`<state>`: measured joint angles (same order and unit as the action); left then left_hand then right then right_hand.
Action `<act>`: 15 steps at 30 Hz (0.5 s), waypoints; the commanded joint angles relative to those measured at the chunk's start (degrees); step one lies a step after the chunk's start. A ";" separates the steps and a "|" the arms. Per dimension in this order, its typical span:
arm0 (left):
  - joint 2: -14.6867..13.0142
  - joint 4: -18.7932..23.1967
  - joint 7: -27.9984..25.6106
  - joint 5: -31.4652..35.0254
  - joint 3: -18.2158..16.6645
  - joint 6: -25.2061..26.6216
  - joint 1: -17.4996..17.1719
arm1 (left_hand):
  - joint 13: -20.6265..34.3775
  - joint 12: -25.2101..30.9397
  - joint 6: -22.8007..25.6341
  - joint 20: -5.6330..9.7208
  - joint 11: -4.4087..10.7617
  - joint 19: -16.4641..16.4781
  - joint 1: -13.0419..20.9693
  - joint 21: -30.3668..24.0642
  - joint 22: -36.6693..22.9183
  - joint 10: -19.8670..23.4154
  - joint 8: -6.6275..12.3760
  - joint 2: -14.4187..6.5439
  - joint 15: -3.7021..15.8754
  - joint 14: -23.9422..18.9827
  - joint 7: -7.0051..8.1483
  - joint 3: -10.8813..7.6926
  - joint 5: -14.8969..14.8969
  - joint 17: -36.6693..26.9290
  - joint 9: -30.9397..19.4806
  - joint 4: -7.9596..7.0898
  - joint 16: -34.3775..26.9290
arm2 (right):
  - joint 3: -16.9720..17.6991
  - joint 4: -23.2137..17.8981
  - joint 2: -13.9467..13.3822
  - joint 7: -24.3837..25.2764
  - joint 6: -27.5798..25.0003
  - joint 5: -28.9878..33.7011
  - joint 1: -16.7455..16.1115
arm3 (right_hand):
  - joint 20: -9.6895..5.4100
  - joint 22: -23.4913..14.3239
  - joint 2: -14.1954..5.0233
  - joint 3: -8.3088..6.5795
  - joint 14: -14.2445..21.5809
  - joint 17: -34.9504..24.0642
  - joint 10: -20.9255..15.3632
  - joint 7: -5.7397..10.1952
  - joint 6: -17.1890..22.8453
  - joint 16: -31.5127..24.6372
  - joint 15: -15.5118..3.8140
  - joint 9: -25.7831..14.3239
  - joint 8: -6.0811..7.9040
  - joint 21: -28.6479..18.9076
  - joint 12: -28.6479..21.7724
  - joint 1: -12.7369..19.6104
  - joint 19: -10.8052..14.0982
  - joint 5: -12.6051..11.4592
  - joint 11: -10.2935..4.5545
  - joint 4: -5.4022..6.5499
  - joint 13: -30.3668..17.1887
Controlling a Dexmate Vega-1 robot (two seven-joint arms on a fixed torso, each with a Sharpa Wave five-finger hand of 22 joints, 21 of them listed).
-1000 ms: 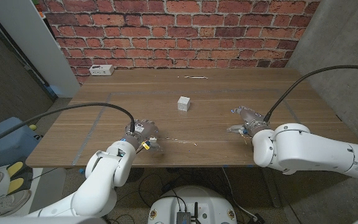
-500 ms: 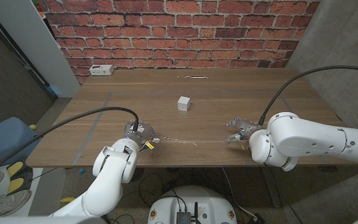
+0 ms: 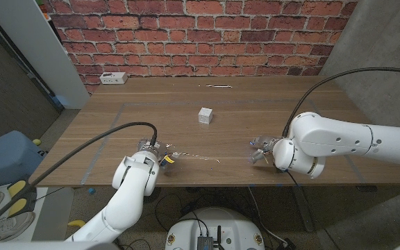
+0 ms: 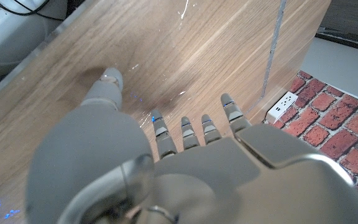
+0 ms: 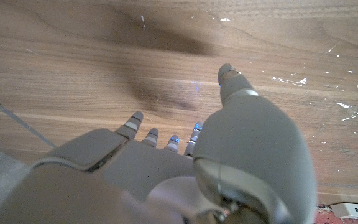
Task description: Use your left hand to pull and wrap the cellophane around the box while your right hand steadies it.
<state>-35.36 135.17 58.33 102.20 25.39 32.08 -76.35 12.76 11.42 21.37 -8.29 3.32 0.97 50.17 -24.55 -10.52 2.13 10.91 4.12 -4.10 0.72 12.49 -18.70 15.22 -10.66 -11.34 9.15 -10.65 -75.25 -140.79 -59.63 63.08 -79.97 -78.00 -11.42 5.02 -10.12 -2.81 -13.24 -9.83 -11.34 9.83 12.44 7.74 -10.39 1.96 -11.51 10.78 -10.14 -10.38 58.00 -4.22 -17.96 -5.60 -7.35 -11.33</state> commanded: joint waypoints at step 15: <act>-0.49 -12.01 -30.43 -4.31 -0.83 1.52 -5.01 | 0.99 4.42 12.95 1.54 3.69 6.03 5.33 0.48 -0.21 9.59 7.45 0.42 6.66 -8.70 -2.22 2.74 -0.89 -0.20 -2.57 -0.53 -2.28 | 0.76 -0.52 0.31 0.92 -0.01 3.50 0.98 | 0.37 -0.14 0.60 2.29 -2.80 -0.39 5.03 0.19 -1.73 -1.63 0.12 -0.28 0.07 -1.45 -1.38 -1.94 1.96 0.98 1.57 1.25 -0.34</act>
<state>-33.77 128.23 51.49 105.17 24.76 29.48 -78.09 13.02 14.43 29.09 -6.73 5.97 5.89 54.11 -24.16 -10.52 8.43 15.08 4.82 1.63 -5.98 11.11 -16.37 14.02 -10.55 -12.81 8.91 -12.41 -74.95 -140.00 -58.86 62.52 -80.00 -75.68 -10.20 5.24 -10.13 -2.29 -11.23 -9.83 -11.61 9.83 12.49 6.41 -11.52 1.96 -11.61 10.78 -11.31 -11.26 56.69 -2.74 -17.12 -4.17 -6.23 -11.61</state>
